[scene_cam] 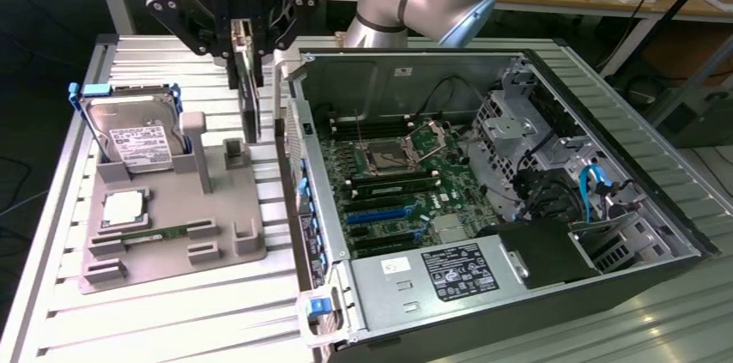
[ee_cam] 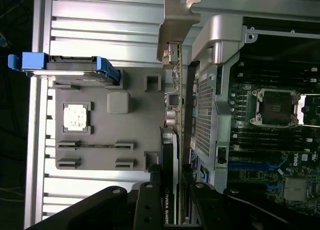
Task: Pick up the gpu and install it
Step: 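Pick up the gpu and move the gpu toward the slot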
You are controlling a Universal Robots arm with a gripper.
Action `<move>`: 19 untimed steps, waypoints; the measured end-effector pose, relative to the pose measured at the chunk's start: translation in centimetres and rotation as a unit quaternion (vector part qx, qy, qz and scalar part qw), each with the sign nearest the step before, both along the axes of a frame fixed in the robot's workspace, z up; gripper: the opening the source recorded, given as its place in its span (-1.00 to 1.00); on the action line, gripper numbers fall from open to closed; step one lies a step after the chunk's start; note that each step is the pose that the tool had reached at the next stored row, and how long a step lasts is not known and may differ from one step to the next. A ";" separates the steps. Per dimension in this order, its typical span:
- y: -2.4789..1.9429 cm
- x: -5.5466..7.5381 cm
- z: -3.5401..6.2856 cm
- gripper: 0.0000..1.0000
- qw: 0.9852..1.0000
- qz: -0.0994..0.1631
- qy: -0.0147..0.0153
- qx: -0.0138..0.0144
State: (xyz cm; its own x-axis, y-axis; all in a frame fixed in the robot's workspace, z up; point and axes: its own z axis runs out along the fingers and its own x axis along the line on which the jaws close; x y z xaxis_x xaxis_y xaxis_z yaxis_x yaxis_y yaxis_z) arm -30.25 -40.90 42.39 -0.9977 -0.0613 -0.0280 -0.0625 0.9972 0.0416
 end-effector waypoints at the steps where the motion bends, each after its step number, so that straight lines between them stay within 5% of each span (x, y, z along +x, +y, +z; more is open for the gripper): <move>1: 0.00 0.1 -0.04 -0.46 1.000 0.000 0.000 0.000; 5: 0.00 0.4 -0.11 -0.46 1.000 0.000 -0.001 0.000; 10: 0.00 0.4 1.99 -0.46 1.000 0.000 -0.001 -0.001; 19: 0.01 1.0 2.10 -0.46 1.000 0.000 -0.001 -0.001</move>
